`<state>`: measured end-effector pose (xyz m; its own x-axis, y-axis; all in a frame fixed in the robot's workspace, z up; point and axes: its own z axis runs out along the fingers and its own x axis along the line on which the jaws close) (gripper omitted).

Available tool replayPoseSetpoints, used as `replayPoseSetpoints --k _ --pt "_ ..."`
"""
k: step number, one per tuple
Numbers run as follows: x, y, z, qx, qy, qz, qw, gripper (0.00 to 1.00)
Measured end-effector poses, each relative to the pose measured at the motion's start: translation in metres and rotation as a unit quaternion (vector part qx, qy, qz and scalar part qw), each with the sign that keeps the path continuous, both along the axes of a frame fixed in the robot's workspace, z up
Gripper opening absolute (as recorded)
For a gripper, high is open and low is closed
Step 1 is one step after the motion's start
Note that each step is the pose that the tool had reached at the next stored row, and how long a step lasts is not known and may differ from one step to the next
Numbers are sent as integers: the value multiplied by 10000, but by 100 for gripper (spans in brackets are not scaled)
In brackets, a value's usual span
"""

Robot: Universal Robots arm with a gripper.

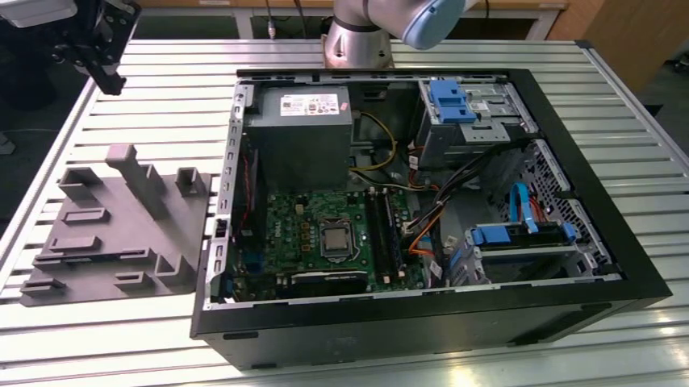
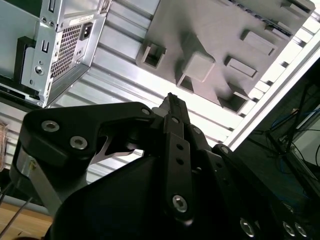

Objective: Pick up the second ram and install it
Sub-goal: 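Reach for the second ram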

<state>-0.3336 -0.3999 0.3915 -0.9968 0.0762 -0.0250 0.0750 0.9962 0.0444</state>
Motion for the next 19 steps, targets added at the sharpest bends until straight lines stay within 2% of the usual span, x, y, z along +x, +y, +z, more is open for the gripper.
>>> replayPoseSetpoints --k 19 --pt "-83 -51 -24 0 0 0 10000 11"
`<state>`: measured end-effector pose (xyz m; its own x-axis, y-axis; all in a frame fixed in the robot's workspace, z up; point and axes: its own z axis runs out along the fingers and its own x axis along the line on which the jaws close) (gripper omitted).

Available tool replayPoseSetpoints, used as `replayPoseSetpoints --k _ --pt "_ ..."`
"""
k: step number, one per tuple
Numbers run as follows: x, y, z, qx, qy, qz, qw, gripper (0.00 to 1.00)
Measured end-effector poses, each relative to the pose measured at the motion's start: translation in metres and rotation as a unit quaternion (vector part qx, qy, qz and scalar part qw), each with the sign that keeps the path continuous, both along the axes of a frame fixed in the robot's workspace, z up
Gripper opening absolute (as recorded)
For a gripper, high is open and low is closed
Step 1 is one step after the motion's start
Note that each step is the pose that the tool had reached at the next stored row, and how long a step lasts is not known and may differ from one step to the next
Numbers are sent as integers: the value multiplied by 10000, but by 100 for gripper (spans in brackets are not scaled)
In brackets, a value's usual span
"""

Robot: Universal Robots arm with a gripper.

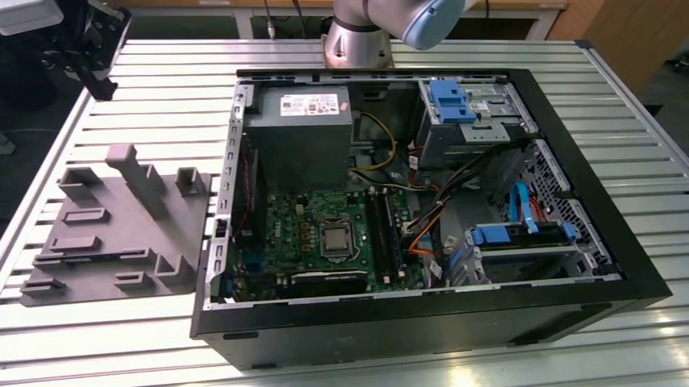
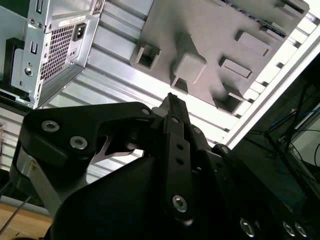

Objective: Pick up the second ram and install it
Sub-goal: 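Reach for the second ram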

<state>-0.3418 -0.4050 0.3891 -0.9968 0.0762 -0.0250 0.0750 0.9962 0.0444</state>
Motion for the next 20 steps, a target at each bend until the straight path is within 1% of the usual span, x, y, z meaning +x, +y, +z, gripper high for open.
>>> replayPoseSetpoints --k 20 --pt "-98 -22 -15 0 0 0 10000 11"
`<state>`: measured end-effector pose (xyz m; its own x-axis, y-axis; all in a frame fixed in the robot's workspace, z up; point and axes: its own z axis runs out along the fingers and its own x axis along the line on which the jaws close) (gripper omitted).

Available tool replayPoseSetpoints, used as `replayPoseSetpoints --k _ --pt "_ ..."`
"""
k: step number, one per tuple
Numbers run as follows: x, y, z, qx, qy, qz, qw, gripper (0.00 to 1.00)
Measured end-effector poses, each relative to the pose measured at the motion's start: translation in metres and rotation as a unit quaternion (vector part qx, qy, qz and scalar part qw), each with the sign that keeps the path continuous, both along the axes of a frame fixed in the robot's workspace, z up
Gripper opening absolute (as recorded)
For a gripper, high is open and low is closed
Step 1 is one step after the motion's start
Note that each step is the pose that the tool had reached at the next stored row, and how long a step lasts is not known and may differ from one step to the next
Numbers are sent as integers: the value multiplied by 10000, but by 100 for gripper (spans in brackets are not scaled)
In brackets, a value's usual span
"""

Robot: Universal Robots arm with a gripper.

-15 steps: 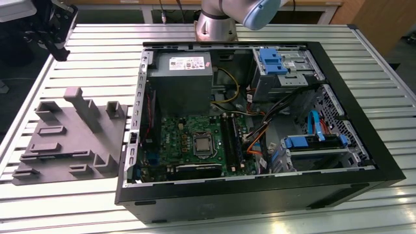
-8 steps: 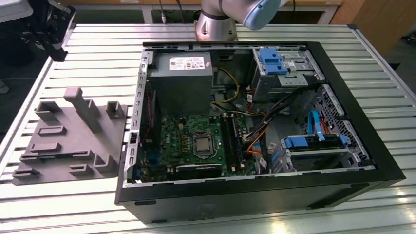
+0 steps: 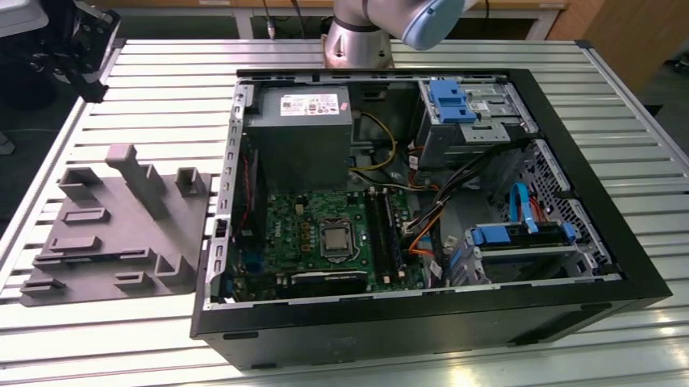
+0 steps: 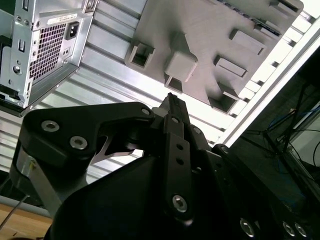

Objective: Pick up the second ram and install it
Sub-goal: 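Reach for the second ram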

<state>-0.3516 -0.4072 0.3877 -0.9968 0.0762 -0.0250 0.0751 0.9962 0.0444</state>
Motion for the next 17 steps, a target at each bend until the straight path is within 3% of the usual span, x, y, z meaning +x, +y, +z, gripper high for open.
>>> replayPoseSetpoints --k 17 --pt "-86 -15 -12 0 0 0 10000 11"
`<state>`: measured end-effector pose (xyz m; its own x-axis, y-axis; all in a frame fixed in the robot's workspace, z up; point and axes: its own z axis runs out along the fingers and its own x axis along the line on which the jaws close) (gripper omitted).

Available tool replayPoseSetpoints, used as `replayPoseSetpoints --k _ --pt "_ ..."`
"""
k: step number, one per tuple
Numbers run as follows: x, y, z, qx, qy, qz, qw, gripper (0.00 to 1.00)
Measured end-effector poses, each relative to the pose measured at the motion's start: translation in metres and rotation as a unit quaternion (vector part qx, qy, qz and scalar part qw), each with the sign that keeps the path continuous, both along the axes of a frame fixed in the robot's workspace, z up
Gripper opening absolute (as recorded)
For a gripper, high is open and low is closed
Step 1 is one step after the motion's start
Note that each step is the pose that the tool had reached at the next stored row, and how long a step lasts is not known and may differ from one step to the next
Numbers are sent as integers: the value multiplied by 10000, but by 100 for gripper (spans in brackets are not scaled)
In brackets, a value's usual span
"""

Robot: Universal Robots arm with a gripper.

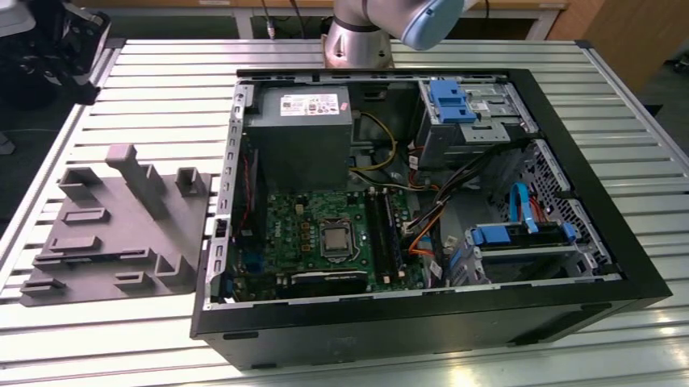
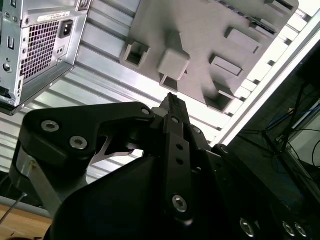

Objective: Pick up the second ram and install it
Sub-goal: 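Reach for the second ram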

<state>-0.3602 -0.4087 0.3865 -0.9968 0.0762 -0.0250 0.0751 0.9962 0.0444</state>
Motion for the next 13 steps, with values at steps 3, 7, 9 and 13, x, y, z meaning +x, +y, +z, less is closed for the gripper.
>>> replayPoseSetpoints --k 3,7,9,13 --pt "-15 -2 -3 0 0 0 10000 11" --pt "-35 -6 -6 0 0 0 10000 11" --pt "-45 -8 -8 0 0 0 10000 11" --pt "-64 -12 -12 0 0 1 10000 11"
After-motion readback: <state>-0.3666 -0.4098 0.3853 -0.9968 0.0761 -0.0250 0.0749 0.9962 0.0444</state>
